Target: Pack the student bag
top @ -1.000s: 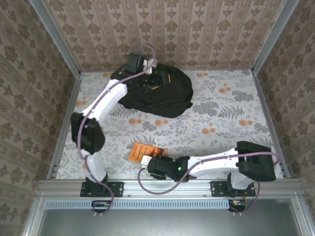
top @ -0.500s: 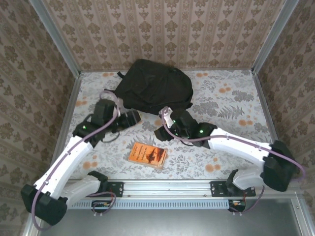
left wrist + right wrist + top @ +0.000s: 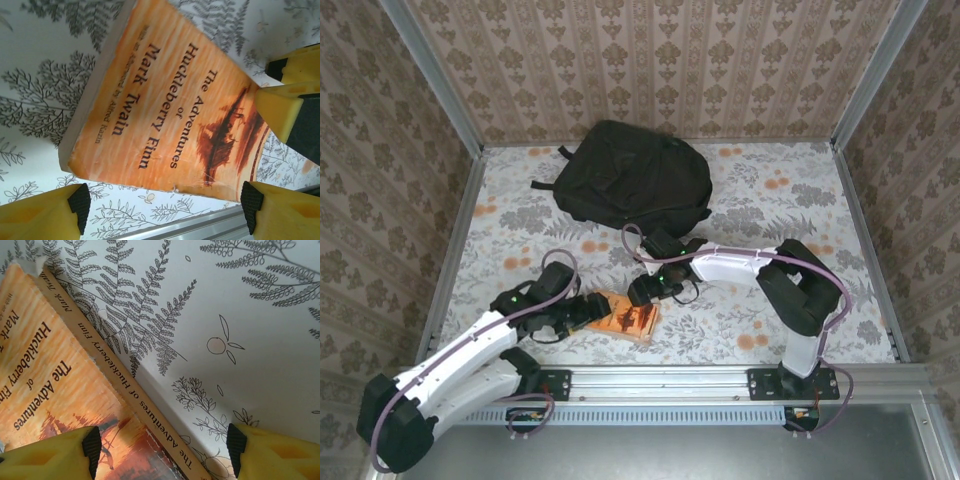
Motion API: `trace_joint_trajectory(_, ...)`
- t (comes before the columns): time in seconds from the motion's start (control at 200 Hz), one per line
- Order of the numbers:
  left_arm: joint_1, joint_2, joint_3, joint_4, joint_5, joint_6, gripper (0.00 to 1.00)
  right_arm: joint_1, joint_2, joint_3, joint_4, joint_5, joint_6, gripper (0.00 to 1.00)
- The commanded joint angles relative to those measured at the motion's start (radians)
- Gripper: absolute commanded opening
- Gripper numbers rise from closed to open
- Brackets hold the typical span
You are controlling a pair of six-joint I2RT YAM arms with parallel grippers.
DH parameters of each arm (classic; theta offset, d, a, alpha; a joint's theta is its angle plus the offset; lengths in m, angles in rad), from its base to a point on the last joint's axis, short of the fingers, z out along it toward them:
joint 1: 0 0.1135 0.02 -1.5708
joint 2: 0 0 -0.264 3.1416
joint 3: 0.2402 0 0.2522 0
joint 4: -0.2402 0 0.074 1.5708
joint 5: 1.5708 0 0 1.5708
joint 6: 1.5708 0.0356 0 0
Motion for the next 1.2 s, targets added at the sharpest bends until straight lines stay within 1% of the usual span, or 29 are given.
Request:
trace_joint_trajectory(0.0,0.018,-0.013,-0.039,0.026,0.062,-0.065,0.83,0.001,0.017,0.012,-0.013,-0.056,0.037,0.7)
trace_joint_trajectory(0.155,0.064,0.007,-0.127,0.129,0.131,-0.113,0.83,0.014,0.007,-0.044,0.045,-0.102,0.071,0.7)
trace_joint_trajectory(0.25,0.09,0.041,-0.146,0.179,0.144,-0.119,0.83,0.02,0.0,-0.092,0.097,-0.143,0.107,0.7)
trace_joint_trajectory(0.35,0.116,0.088,-0.126,0.231,0.132,-0.09,0.82,0.026,-0.008,-0.135,0.147,-0.161,0.136,0.7)
trace_joint_trajectory(0.505,0.121,0.247,-0.065,0.348,0.105,-0.041,0.82,0.026,-0.016,-0.185,0.225,-0.21,0.193,0.7)
trace_joint_trajectory(0.615,0.117,0.393,-0.02,0.478,0.128,-0.024,0.81,0.026,-0.026,-0.221,0.284,-0.243,0.237,0.71)
trace_joint_trajectory(0.715,0.105,0.516,0.047,0.551,0.164,0.003,0.8,0.026,-0.039,-0.235,0.283,-0.203,0.258,0.71)
trace_joint_trajectory(0.79,0.095,0.562,0.078,0.574,0.176,0.011,0.8,0.025,-0.047,-0.25,0.303,-0.195,0.29,0.71)
trace_joint_trajectory(0.935,0.087,0.55,0.087,0.627,0.217,0.026,0.79,0.026,-0.05,-0.285,0.356,-0.232,0.347,0.71)
trace_joint_trajectory(0.995,0.085,0.516,0.096,0.604,0.207,0.046,0.79,0.026,-0.064,-0.305,0.379,-0.236,0.364,0.71)
trace_joint_trajectory(1.1,0.085,0.475,0.105,0.573,0.174,0.073,0.78,0.026,-0.069,-0.326,0.411,-0.281,0.386,0.71)
trace_joint_trajectory(1.195,0.086,0.475,0.128,0.549,0.16,0.101,0.79,0.028,-0.08,-0.329,0.369,-0.274,0.361,0.71)
